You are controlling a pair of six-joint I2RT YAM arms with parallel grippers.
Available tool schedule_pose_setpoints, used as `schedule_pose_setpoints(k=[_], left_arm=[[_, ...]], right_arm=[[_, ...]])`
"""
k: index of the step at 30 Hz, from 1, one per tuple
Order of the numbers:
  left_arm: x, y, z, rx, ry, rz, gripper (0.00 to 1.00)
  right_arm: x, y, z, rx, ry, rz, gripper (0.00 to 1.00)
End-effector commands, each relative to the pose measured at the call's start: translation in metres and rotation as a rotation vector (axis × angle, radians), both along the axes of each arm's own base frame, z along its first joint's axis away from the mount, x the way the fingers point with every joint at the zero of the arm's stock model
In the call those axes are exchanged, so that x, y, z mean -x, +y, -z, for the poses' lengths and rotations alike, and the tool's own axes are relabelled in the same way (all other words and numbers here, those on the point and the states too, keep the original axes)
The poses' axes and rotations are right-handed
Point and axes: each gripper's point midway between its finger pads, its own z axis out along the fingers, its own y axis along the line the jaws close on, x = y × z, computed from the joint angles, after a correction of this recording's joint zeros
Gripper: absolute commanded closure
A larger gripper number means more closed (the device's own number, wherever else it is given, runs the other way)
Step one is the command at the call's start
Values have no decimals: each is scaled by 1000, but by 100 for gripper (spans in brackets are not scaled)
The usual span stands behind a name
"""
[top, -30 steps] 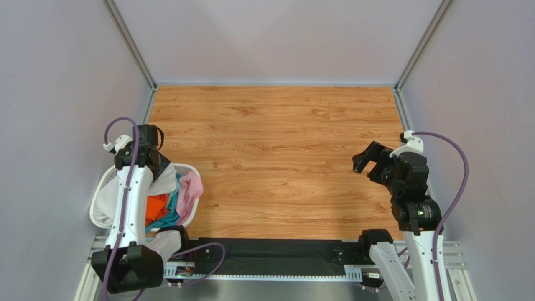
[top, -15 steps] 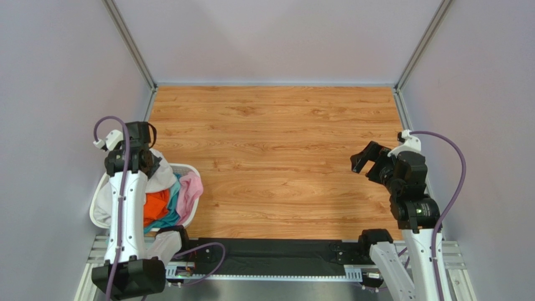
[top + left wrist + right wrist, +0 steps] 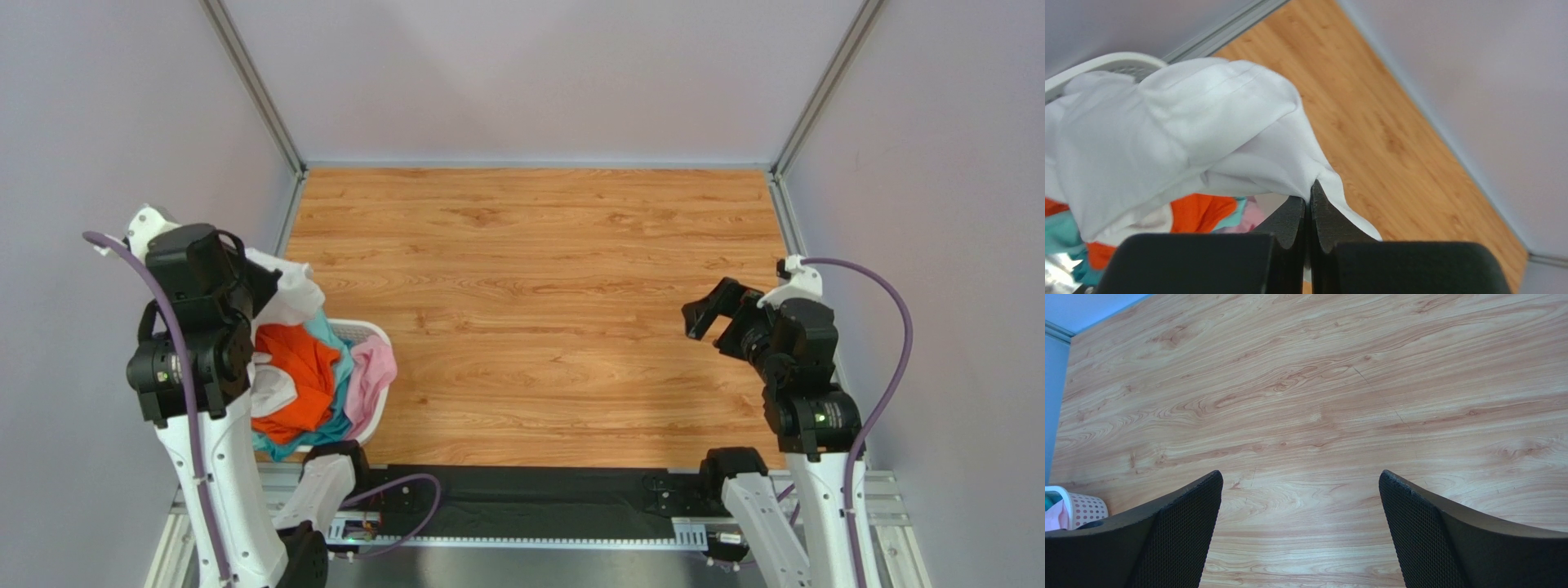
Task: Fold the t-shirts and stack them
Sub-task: Grab the tshirt from the pile, then move the tshirt to the center of the board
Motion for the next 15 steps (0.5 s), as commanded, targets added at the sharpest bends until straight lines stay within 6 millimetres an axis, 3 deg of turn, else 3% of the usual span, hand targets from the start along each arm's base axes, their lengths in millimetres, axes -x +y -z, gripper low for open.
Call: schedule_pose_setpoints(k=[1,3,6,7,8,10,11,15], left_arm=[[-23,-40,-59,11,-196,266,100],[-35,-56,-86,14,-295,363,100],[-48,-95,-115,36,-397,566,100],[-50,-102,-121,29,-411,592,100],[-51,-125,-126,12,-423,690,100],[-60,-146,-136,-15,-432,761,100],[-58,-169,-139,-9,-434,848,100],[-66,-224,-160,14,-486,1043,100]], right_arm=[[0,4,-23,-8,-69,-23,0],[1,6,-24,-17,-65,-33,0],[1,7,-26,-35,-58,-28,0],[-1,7,-26,-35,-52,-28,0],[-1,7,-26,-36,-48,-28,0],[-2,7,-30,-41,-52,-21,0],[-2,7,-31,-41,-54,-21,0],[-3,0,-36,-36,-63,18,0]])
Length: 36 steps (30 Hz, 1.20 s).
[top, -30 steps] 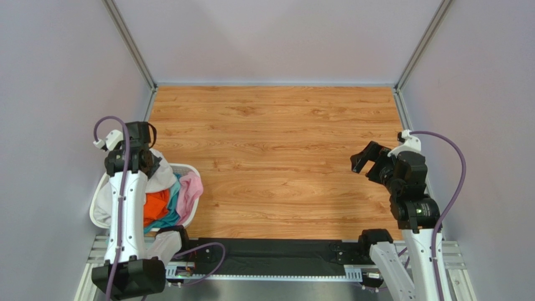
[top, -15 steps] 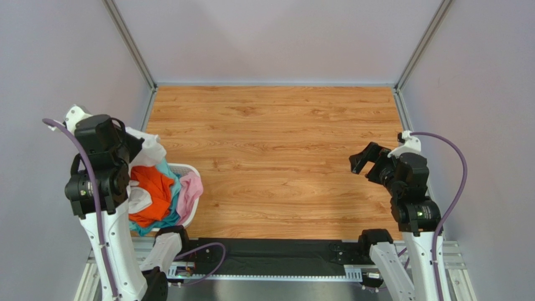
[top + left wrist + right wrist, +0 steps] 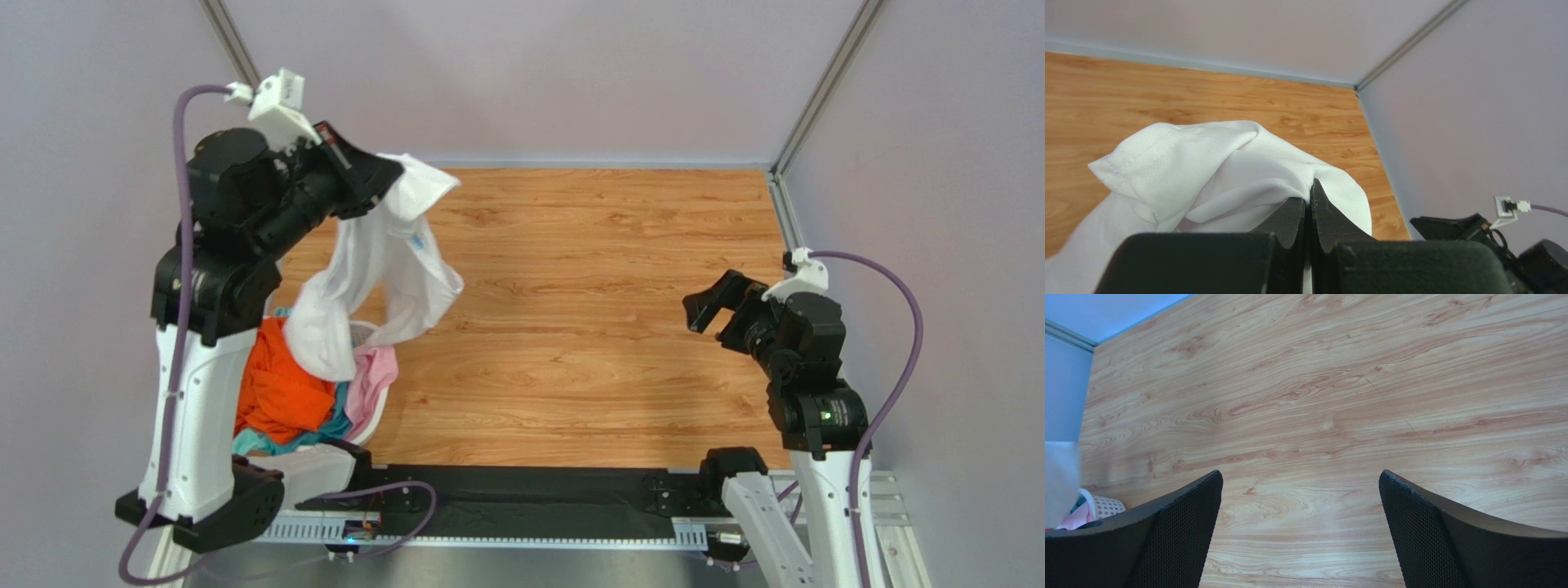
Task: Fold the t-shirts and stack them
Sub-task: Move the tshirt to the center of the board
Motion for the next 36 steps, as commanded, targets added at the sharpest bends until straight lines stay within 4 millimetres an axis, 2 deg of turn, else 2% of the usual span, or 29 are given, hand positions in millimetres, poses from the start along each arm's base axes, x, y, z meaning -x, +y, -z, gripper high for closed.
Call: schedule_pose_setpoints(k=[1,2,3,5,9,11,12,14,15,17,18,20,21,23,24,25,26,27,28,29,30,33,35,36], left_arm=[[3,-48,-40,17,-149,202,100],[8,-67,-52,44,-189,266,100],[5,-80,-56,57,-199,309,100],[16,-107,-68,92,-235,411,100],[15,-154,-85,115,-268,526,100],[20,-172,-83,126,-260,599,100],[14,-179,-70,120,-221,604,100],[0,-180,-52,111,-178,552,100],[-8,-180,-24,85,-119,525,100],[-27,-169,10,44,-54,401,100],[-31,-163,46,11,20,353,100],[-47,-141,88,-38,93,196,99],[-47,-131,130,-74,174,147,94],[-54,-109,176,-128,264,57,87],[-51,-98,221,-174,362,29,69],[-48,-90,242,-173,428,10,59],[-48,-69,266,-185,510,-43,49],[-43,-58,294,-204,582,-69,25],[-37,-40,313,-214,644,-114,10],[-37,-35,315,-219,655,-134,10],[-32,-28,323,-239,669,-156,0],[-22,-21,325,-260,669,-153,0],[-15,-28,327,-236,685,-110,0],[-8,-30,336,-236,712,-93,0]], right_arm=[[0,-6,-18,-8,-39,44,0],[0,-8,-18,-4,-36,56,0],[1,-11,-15,-1,-25,72,0],[2,-25,-17,20,-21,149,0],[8,-40,-19,52,-16,231,0],[11,-43,-22,66,-29,237,0],[13,-43,-23,76,-34,234,0],[16,-47,-24,88,-39,245,0],[16,-48,-24,94,-40,248,0],[18,-49,-22,97,-36,255,0],[18,-48,-18,98,-24,250,0],[16,-42,-12,88,-6,218,0],[16,-39,-8,82,6,201,0],[14,-27,7,69,60,132,0],[13,-22,13,67,80,103,0],[13,-13,22,52,117,50,0],[13,-10,32,53,147,30,0],[13,-8,39,51,170,18,0],[13,-4,49,40,207,-2,0],[12,-2,54,34,223,-12,0],[11,0,59,28,244,-21,0],[7,0,65,20,257,-15,0],[4,-3,68,23,259,14,0],[0,-3,71,16,262,18,0]])
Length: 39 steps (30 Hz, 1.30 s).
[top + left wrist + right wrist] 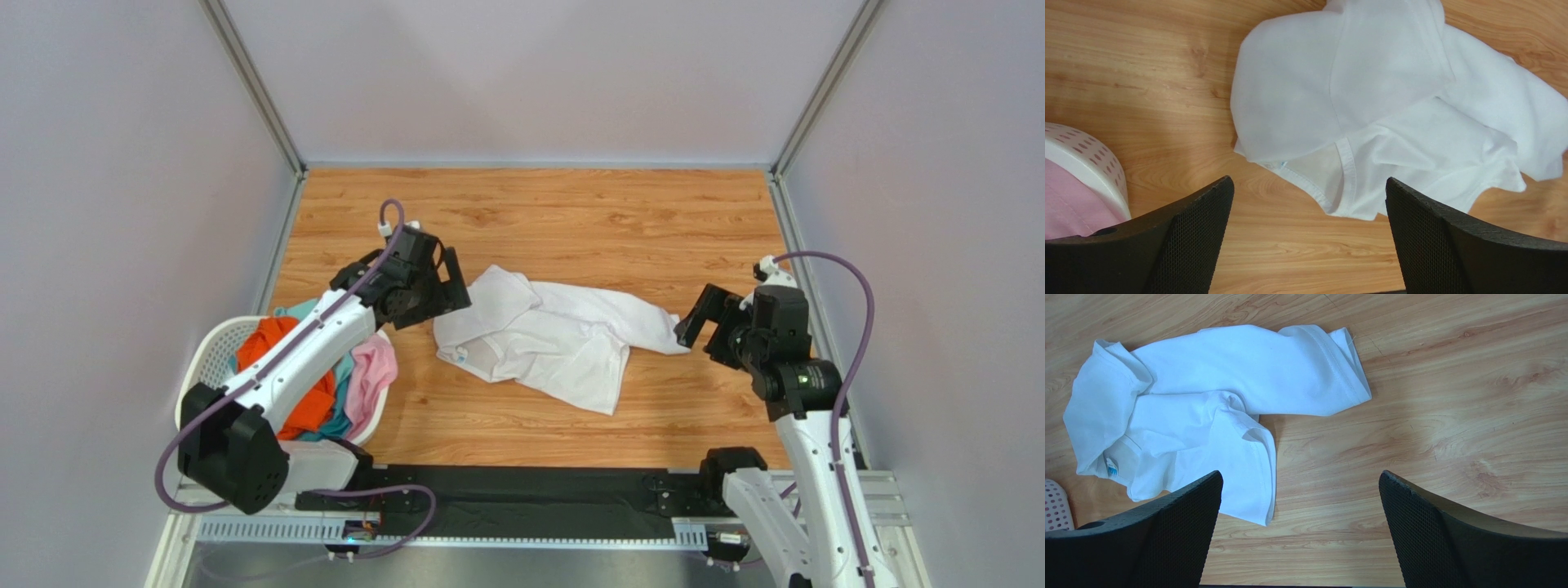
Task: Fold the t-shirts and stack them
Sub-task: Move the tshirt to the center of the board, then flatten the tshirt out
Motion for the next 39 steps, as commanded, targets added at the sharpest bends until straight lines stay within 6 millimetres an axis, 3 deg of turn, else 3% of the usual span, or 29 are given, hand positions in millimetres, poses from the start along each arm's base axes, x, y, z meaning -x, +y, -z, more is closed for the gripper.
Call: schedule_pose_setpoints(k=[1,5,9,10,15,16,20,23,29,34,39], left_arm=[[16,-15,-10,91,-5,48,0],[55,-32,23,96,98,107,0],[75,-76,23,124,104,230,0],[86,-94,21,122,101,295,0],[98,-174,4,91,47,522,0],[108,-191,3,88,42,600,0],[119,-253,16,68,75,743,0],[130,-285,29,55,91,818,0],[139,-309,63,-2,153,847,2],[140,-304,90,-100,185,825,11],[135,-299,114,-197,217,775,28]], right_arm=[[-11,5,-6,-27,-45,-8,0],[-18,8,7,-36,-9,-22,0],[-29,-4,21,11,27,36,0],[-30,-7,24,13,39,64,0],[-33,-28,46,64,128,200,0],[-33,-39,48,92,136,253,0],[-28,-63,50,78,147,389,0],[-26,-71,48,14,132,429,0],[-23,-74,42,-21,105,428,0],[-23,-72,43,-30,104,417,0],[-25,-67,44,-45,94,389,0]])
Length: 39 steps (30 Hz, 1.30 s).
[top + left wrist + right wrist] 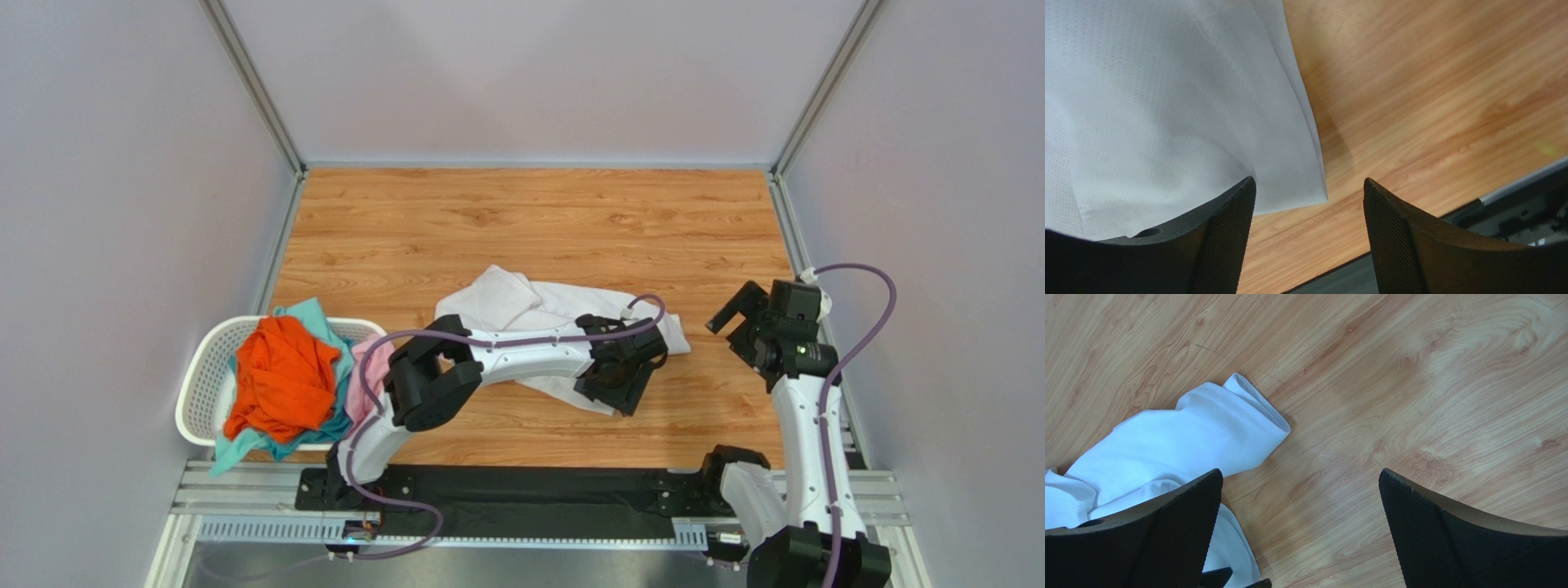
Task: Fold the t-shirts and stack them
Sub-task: Flatten the tshirt out
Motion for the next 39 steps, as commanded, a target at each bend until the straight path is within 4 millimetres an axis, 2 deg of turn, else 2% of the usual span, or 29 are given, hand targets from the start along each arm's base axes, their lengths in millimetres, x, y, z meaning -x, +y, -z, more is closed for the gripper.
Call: schedule_pose_setpoints(k=[1,4,8,10,14,15,18,19,21,24,26,28,30,33,39], left_arm=[[-4,2,4,-64,-36,-22,29],[-8,3,8,-104,-62,-29,34],[-10,16,13,-198,-116,-45,38],[-6,24,18,-254,-121,-43,43],[5,34,30,-332,-139,-24,43],[7,36,33,-348,-143,-23,46],[15,47,44,-398,-128,-20,65],[18,54,48,-418,-119,-20,80],[18,63,47,-438,-124,-45,100],[15,88,37,-478,-169,-84,100],[11,112,22,-482,-202,-154,100],[13,138,4,-459,-208,-228,100],[6,157,-10,-423,-227,-297,100],[2,208,-43,-352,-275,-410,100],[-8,287,-77,-255,-335,-621,100]], right_arm=[[-7,4,-5,-13,-49,-24,0],[-7,4,-5,-13,-52,-25,0],[-7,4,-6,-11,-53,-25,0],[-8,4,-4,-11,-49,-24,0],[-7,3,-5,-10,-48,-19,0],[-7,3,-5,-8,-48,-19,0],[-7,2,-5,-7,-48,-18,0],[-8,2,-5,-6,-49,-16,0],[-7,2,-4,-6,-46,-15,0],[-7,3,-4,-4,-44,-29,0],[-6,3,-2,-1,-35,-41,0],[-6,12,0,-34,-30,-81,1],[-4,18,5,-54,-19,-113,2],[-2,30,16,-86,19,-168,3],[3,52,33,9,117,-237,3]])
